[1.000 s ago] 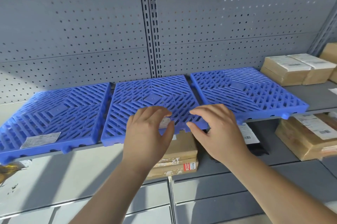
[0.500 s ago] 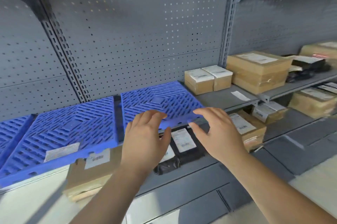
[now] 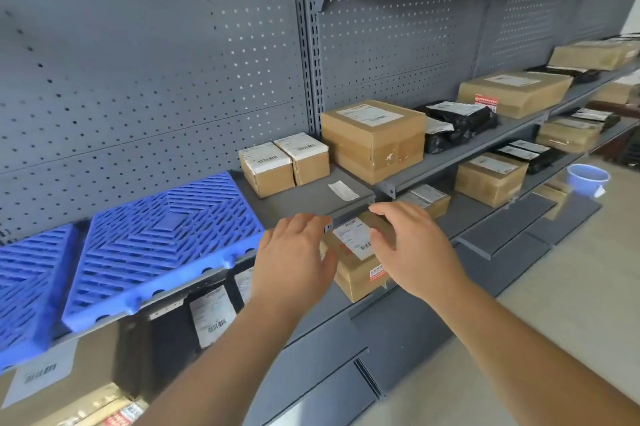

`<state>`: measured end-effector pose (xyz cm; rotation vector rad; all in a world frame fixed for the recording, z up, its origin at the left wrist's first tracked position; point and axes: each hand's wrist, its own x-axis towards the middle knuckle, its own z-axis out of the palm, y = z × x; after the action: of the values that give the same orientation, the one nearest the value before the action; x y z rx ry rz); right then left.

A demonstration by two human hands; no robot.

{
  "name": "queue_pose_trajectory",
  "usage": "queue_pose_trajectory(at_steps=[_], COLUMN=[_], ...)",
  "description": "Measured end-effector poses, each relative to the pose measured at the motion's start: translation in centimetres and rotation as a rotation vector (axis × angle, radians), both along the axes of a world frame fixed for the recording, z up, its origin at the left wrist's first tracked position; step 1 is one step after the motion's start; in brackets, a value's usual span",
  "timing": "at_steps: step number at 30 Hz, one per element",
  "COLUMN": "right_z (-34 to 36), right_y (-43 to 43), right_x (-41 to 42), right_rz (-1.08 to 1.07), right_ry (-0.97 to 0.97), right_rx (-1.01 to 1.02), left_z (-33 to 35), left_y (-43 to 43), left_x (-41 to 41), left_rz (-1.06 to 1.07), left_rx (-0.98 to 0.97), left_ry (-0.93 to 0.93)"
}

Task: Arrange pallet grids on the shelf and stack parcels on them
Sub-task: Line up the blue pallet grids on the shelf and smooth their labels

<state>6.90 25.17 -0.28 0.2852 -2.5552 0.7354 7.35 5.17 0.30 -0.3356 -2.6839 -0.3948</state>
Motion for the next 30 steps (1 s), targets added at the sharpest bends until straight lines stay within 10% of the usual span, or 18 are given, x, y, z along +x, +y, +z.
queue_pose_trajectory(at_steps=[30], right_z=[-5.1], right_y=[3.0], right_x=[-17.5], right_rz=[0.283], right_ry=[-0.026], right_rx=[0.267], left_z=[-4.1], left_y=[4.1], left_x=[-18.1], left_rz=[-0.130], left_rx=[-0.082], left_ry=[-0.072])
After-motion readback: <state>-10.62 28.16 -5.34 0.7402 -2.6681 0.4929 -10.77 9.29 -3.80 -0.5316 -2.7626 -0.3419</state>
